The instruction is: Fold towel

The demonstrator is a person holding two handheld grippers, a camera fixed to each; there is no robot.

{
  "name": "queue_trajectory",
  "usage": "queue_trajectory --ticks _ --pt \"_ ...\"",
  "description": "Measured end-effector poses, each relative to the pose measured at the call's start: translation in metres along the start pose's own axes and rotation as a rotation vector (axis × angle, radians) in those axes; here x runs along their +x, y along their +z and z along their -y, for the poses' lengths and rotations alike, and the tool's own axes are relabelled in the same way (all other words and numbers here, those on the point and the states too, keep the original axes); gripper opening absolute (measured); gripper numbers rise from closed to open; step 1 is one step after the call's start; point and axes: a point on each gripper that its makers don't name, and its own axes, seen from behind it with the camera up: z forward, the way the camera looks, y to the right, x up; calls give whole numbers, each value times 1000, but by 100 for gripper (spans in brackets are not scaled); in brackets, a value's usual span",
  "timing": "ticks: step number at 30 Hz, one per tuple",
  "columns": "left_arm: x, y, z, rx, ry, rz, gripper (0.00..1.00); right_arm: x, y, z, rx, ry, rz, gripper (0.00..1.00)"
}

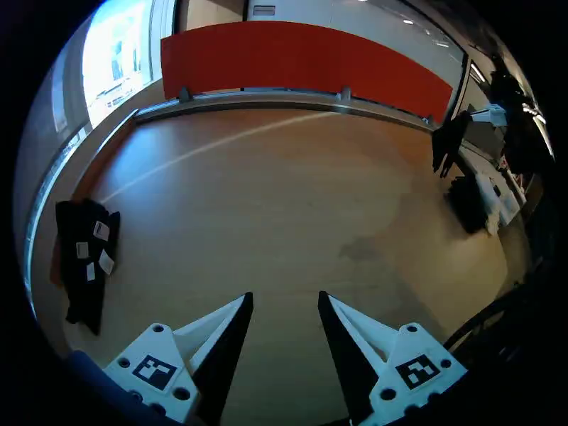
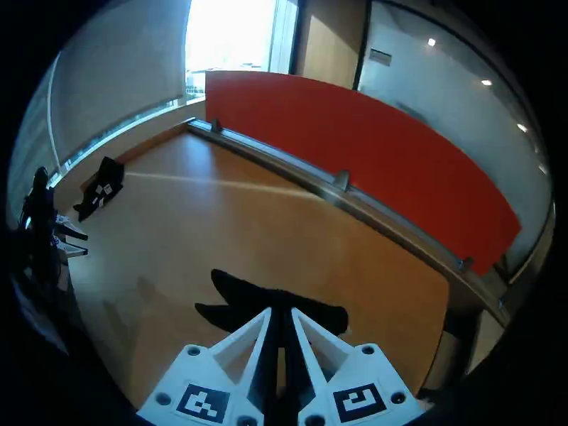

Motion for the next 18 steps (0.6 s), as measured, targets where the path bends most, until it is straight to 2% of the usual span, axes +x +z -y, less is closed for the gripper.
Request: queue_trajectory --ticks 5,11,18 --pt "1 0 -3 7 6 7 67 -15 -7 -37 -37 30 12 4" --pt "3 2 -10 13 11 13 67 -32 -12 -71 -65 61 27 4" --pt "4 2 -21 13 20 17 67 -53 -15 -92 -83 82 54 4"
